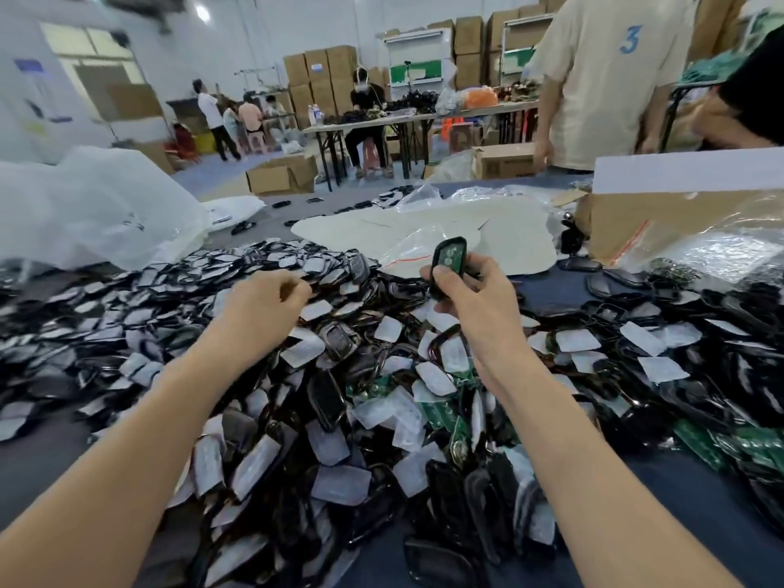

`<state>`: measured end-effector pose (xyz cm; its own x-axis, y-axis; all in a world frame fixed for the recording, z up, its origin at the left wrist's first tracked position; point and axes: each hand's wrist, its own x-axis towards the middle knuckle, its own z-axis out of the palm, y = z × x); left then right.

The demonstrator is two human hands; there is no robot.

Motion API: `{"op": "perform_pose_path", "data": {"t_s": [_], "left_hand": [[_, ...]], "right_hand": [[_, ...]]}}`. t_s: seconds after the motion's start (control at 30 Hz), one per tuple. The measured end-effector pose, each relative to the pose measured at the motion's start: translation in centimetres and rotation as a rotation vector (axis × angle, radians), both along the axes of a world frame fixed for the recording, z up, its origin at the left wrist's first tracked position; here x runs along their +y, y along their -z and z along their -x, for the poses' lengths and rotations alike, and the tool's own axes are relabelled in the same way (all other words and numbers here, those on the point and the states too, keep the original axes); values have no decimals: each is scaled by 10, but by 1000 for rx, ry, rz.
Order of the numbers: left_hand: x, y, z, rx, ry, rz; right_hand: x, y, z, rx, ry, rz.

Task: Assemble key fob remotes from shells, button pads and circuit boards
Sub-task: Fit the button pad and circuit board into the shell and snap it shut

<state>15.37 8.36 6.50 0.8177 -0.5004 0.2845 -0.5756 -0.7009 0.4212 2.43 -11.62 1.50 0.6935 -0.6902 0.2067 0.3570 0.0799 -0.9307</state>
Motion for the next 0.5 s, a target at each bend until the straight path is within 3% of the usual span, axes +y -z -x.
{"op": "perform_pose_path", "data": {"t_s": [0.23,0.5], "left_hand": [[-20,10,-31,-80,-88,-514],[-22,18,-33,-164,-82,-479]], "right_hand": [[-10,9,0,70,-7,3],[-17,11,11,96,9,-37]]}}
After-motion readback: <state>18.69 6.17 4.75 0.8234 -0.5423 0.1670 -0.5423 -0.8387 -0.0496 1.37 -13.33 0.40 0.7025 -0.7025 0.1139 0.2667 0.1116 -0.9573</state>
